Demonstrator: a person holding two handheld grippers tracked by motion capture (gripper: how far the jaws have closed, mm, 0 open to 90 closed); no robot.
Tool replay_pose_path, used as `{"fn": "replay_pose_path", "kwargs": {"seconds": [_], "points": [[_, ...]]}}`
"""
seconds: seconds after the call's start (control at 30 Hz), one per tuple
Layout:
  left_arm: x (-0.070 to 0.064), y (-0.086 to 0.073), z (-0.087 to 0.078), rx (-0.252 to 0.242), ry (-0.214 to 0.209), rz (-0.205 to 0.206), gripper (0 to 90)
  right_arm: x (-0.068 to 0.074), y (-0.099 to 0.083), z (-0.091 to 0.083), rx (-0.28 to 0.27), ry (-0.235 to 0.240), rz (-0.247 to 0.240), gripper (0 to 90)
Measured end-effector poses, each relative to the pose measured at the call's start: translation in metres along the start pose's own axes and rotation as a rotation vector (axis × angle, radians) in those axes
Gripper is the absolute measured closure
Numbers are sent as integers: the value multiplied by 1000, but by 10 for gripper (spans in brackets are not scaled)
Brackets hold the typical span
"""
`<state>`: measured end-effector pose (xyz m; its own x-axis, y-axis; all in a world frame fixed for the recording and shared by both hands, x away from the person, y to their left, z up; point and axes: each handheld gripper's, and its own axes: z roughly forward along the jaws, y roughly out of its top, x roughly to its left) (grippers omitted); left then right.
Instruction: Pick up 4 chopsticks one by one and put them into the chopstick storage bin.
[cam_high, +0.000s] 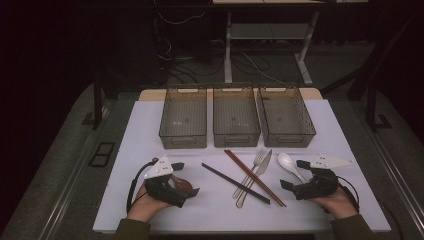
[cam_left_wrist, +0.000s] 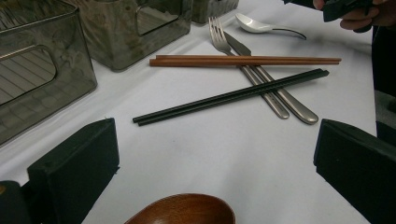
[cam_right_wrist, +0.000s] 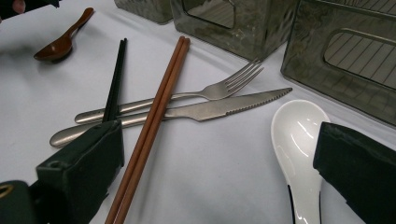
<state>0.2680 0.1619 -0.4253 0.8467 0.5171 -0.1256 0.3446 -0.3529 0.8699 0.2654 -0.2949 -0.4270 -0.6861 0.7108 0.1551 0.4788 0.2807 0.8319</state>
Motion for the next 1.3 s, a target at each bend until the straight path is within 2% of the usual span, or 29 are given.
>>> {"fn": "replay_pose_path", "kwargs": {"seconds": [0.33,0.47,0.57,0.73,0.93,1.1,1.3], "points": [[1,0,-1,-6,4,-7,0,-1,-1,0,1,3,9,17],[1,-3,-4,4,13,-6,0,-2,3,2,-9,6,10,17],[1,-2,-6,-8,20,-14,0,-1,5,3,-12,9,9,17],[0,-2,-3,-2,17,-9,0,-1,9,6,-11,12,8,18],[-1,-3,-4,0,14,-9,0,-1,16,10,9,14,12,18],[-1,-3,-4,0,12,-8,0,4,18,16,39,31,-8,18],[-1,-3,-4,1,15,-10,0,9,21,24,49,49,-26,18]]}}
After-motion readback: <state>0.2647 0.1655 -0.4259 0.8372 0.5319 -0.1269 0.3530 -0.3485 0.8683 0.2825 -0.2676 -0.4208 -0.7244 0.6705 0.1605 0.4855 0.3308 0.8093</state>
